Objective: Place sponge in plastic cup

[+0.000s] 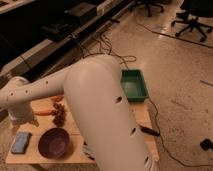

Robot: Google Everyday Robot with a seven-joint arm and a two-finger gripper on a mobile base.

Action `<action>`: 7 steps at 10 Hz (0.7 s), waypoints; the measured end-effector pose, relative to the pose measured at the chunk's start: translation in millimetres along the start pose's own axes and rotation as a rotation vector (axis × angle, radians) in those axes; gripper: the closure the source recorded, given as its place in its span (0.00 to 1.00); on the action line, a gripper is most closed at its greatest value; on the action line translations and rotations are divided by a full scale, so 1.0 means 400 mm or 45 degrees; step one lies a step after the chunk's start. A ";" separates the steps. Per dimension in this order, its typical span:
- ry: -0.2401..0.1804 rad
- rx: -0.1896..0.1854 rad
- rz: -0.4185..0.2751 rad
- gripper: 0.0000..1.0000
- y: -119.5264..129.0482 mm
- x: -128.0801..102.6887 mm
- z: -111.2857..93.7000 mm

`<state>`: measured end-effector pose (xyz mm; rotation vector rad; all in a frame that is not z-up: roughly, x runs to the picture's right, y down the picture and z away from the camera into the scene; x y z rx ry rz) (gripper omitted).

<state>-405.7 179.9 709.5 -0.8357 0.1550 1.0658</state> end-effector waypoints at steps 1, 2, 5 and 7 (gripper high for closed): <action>-0.002 -0.008 -0.004 0.35 0.000 -0.013 0.008; 0.001 -0.011 -0.014 0.35 0.009 -0.035 0.023; 0.018 -0.003 -0.043 0.35 0.049 -0.080 0.070; 0.029 -0.009 -0.047 0.35 0.054 -0.094 0.092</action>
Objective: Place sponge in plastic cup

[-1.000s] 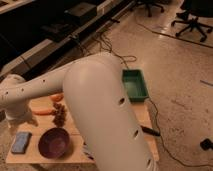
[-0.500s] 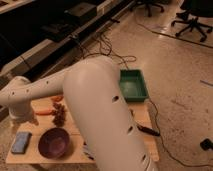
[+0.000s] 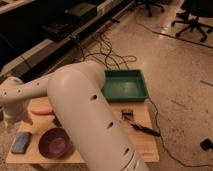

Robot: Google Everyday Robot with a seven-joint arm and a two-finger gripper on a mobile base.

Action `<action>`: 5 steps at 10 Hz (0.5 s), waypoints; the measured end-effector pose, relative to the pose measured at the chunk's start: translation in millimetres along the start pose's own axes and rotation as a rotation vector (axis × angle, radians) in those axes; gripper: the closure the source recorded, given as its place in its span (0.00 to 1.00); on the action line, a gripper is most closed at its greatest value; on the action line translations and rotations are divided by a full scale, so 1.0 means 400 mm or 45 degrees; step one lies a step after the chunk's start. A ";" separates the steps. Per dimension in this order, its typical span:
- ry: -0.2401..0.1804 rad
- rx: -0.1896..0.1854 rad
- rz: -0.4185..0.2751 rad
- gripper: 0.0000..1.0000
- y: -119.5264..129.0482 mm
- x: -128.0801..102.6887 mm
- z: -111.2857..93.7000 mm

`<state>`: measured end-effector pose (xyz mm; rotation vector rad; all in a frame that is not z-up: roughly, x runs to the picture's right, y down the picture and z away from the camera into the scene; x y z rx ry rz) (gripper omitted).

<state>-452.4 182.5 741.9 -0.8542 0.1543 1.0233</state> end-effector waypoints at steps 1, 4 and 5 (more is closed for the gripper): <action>0.005 -0.006 0.002 0.35 0.000 -0.005 0.006; 0.024 -0.006 0.004 0.35 0.006 -0.009 0.020; 0.035 -0.007 0.021 0.35 0.006 -0.007 0.025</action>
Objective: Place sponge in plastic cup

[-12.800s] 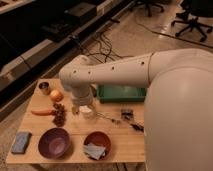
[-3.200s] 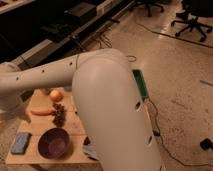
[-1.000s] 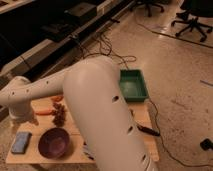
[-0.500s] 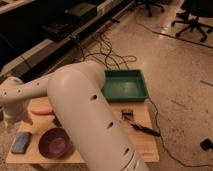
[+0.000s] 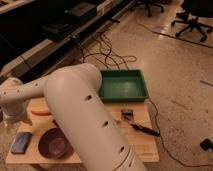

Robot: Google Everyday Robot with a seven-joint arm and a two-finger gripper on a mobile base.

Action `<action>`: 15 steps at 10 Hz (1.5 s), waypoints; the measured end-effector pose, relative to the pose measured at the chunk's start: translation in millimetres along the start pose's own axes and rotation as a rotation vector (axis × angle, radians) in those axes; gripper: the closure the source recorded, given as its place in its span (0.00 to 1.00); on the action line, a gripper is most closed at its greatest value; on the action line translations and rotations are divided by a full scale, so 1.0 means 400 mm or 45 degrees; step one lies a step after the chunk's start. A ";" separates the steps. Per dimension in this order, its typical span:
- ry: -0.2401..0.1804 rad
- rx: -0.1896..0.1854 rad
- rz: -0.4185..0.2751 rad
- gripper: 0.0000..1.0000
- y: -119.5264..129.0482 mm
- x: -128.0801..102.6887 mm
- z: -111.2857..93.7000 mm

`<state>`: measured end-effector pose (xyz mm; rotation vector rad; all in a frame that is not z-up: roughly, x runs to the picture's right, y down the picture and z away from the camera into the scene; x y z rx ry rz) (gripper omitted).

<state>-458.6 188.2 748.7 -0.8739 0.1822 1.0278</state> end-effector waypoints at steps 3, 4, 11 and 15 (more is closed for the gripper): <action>0.009 0.005 0.067 0.35 -0.014 0.006 0.009; 0.009 0.014 0.085 0.35 -0.009 0.010 0.010; 0.014 0.043 0.241 0.35 -0.008 0.037 0.035; 0.008 0.036 0.310 0.35 -0.004 0.046 0.046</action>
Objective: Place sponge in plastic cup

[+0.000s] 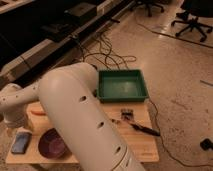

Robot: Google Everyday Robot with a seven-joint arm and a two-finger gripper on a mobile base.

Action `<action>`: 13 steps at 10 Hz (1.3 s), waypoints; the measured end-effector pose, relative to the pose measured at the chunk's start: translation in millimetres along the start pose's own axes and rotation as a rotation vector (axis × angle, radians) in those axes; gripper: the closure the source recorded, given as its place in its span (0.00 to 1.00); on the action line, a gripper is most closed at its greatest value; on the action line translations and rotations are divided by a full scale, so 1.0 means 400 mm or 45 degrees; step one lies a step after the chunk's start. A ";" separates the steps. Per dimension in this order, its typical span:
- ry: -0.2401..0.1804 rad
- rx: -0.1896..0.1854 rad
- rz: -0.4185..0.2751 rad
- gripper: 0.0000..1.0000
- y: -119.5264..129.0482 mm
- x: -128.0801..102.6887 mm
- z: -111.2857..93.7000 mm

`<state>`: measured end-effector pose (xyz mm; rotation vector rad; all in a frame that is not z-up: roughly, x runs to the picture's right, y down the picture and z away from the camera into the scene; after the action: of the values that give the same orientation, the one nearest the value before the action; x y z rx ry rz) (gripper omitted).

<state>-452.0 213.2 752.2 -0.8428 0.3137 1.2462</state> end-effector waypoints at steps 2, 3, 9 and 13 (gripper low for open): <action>0.007 -0.013 0.003 0.35 -0.003 -0.002 0.007; 0.013 -0.015 -0.002 0.35 0.001 0.000 0.017; 0.013 -0.019 0.003 0.35 -0.002 0.010 0.051; 0.025 -0.014 0.010 0.35 -0.013 0.006 0.075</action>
<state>-453.0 235.6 772.7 -0.8644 0.3264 1.2487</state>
